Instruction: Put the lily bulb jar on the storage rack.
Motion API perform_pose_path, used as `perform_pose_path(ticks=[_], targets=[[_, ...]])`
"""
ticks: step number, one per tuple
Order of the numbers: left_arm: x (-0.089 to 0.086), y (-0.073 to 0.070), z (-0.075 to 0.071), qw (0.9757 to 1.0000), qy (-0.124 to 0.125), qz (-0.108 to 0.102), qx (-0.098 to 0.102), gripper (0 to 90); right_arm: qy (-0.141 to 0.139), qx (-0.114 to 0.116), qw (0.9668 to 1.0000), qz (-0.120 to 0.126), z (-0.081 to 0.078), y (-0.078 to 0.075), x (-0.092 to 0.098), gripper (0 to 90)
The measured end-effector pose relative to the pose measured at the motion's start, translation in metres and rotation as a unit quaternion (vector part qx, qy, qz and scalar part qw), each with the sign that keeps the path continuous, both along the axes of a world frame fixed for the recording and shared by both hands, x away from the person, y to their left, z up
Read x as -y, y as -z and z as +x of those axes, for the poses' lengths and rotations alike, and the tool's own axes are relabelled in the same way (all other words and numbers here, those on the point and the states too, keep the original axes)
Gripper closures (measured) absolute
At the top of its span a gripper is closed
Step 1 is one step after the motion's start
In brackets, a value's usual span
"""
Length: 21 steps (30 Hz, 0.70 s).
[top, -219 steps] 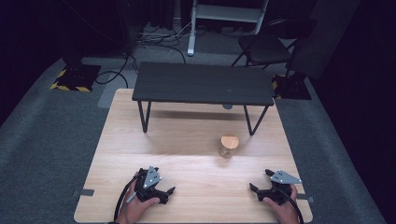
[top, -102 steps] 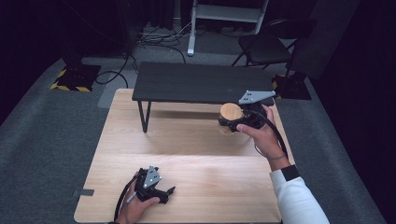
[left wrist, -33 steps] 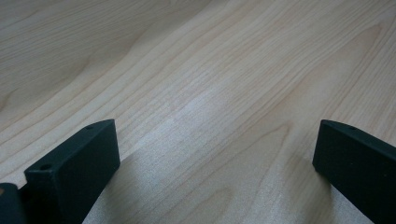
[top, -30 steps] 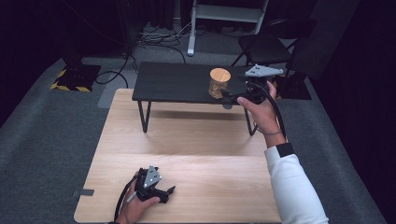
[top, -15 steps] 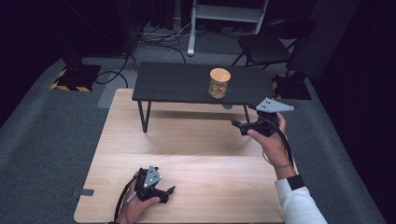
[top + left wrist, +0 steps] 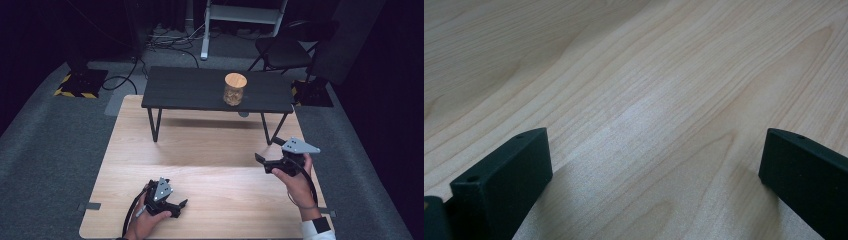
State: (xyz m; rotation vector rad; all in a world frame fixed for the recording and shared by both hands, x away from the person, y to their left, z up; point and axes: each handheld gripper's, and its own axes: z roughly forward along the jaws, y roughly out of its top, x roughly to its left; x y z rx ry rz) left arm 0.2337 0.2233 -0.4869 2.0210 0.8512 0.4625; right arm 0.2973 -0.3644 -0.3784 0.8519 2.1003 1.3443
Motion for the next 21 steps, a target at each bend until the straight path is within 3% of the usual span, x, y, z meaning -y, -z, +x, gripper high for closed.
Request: perform_pose_path(ticks=[6, 21], targets=[[0.000, 0.000, 0.000, 1.0000, 0.000, 0.000, 0.000, 0.5, 0.004, -0.011, 0.9993, -0.035, -0.009, 0.024, -0.004, 5.5], [0.000, 0.000, 0.000, 1.0000, 0.000, 0.000, 0.000, 0.5, -0.001, -0.053, 0.9980, -0.034, -0.023, 0.061, 0.004, 5.6]])
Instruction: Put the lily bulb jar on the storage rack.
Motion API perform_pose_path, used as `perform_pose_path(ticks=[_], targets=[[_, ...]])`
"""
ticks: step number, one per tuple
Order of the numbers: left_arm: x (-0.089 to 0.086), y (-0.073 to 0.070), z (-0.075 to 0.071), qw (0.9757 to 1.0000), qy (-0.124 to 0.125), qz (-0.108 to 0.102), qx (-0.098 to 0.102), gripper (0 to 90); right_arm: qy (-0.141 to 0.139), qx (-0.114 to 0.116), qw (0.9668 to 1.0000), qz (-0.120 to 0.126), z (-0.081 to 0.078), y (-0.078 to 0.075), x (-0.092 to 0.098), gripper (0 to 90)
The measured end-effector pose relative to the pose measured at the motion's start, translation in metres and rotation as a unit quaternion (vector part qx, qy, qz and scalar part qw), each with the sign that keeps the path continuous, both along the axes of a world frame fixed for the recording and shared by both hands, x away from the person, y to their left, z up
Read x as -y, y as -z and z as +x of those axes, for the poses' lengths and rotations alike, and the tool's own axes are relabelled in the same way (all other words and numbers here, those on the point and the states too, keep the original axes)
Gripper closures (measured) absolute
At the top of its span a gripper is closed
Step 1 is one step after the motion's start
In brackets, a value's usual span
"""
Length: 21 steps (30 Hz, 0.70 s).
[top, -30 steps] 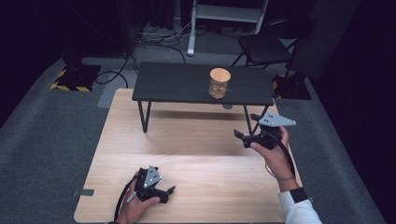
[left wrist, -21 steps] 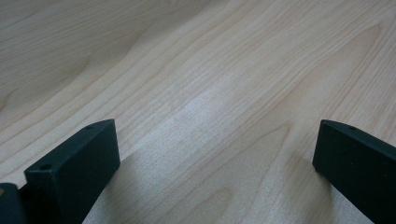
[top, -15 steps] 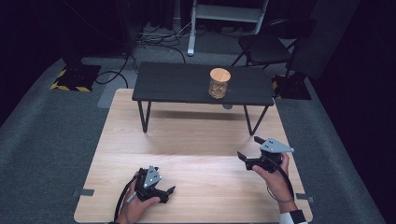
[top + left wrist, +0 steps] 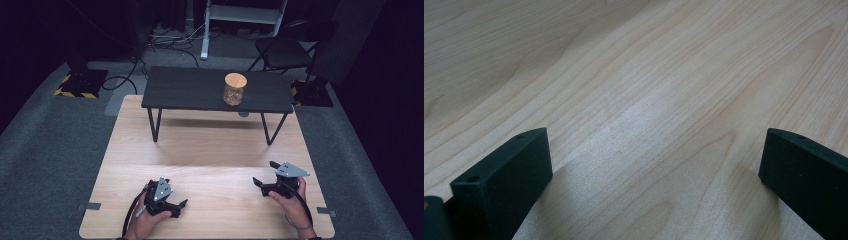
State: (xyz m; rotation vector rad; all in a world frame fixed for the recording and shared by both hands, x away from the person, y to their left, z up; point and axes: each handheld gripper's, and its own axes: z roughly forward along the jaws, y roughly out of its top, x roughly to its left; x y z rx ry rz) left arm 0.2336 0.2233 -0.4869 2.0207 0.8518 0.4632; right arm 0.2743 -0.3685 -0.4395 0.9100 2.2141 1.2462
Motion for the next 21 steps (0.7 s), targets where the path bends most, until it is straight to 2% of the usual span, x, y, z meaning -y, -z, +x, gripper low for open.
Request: perform_pose_path(ticks=[13, 21], targets=[[0.000, 0.000, 0.000, 1.0000, 0.000, 0.000, 0.000, 0.5, 0.016, -0.024, 0.9996, -0.007, -0.019, 0.024, 0.008, 5.6], [0.000, 0.000, 0.000, 1.0000, 0.000, 0.000, 0.000, 0.6, 0.022, -0.046, 0.9987, -0.008, -0.023, 0.036, 0.009, 5.5]])
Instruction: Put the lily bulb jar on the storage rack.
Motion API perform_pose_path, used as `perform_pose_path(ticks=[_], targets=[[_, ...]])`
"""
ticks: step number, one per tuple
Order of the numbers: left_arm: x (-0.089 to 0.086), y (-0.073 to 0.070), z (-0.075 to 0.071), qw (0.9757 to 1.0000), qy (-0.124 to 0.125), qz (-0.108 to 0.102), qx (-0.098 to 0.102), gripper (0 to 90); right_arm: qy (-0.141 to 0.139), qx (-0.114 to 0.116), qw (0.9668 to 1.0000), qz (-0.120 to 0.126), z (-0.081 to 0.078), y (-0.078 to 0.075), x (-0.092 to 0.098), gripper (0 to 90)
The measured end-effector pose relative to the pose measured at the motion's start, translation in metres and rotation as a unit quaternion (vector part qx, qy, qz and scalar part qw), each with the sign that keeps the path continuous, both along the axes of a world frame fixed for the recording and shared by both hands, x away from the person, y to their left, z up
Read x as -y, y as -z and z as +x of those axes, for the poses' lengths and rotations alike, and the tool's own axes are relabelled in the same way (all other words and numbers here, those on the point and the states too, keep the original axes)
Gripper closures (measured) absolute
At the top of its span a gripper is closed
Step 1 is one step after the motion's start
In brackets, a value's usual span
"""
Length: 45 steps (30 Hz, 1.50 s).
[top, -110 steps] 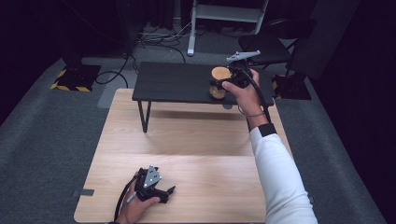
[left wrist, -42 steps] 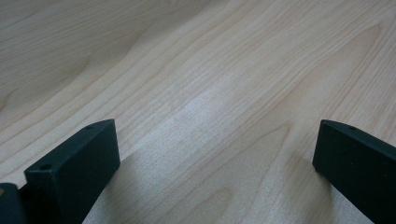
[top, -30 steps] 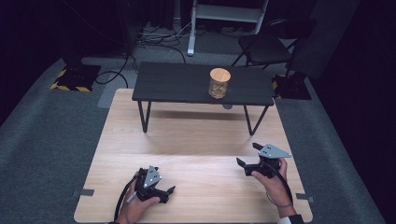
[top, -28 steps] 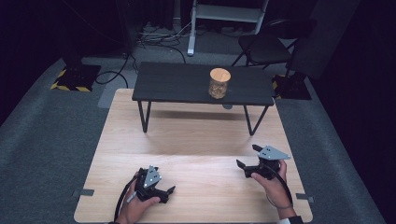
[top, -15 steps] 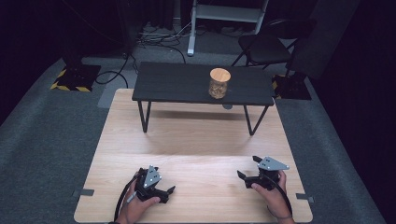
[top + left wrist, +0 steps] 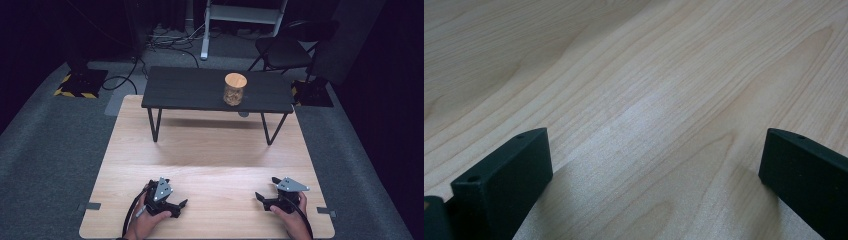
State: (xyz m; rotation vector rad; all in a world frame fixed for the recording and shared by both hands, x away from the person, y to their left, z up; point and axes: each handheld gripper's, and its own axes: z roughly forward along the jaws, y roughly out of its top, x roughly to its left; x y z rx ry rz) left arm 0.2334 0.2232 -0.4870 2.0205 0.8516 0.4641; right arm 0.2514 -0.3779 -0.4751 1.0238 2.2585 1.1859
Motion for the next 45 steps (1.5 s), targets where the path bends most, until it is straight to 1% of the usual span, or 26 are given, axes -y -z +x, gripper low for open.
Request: perform_pose_path(ticks=[2, 3, 6, 8, 10, 45], targets=[[0.0000, 0.0000, -0.0001, 1.0000, 0.000, 0.000, 0.000, 0.6, 0.003, -0.005, 1.0000, -0.001, -0.0013, 0.0019, -0.0002, 5.4], [0.0000, 0.0000, -0.0001, 1.0000, 0.000, 0.000, 0.000, 0.6, 0.003, -0.001, 1.0000, -0.002, -0.0030, 0.0029, 0.0000, 5.4], [0.0000, 0.0000, -0.0001, 1.0000, 0.000, 0.000, 0.000, 0.6, 0.005, 0.000, 1.0000, 0.002, -0.0051, 0.0044, 0.0016, 5.5], [0.0000, 0.0000, -0.0001, 1.0000, 0.000, 0.000, 0.000, 0.6, 0.007, 0.005, 1.0000, 0.001, -0.0073, 0.0062, 0.0013, 5.4], [0.0000, 0.0000, 0.0000, 1.0000, 0.000, 0.000, 0.000, 0.6, 0.009, 0.005, 0.9999, 0.001, -0.0084, 0.0062, 0.0014, 5.4], [0.0004, 0.0000, -0.0003, 1.0000, -0.002, 0.001, 0.000, 0.5, 0.011, 0.005, 0.9999, 0.000, -0.0093, 0.0061, 0.0009, 3.6]])
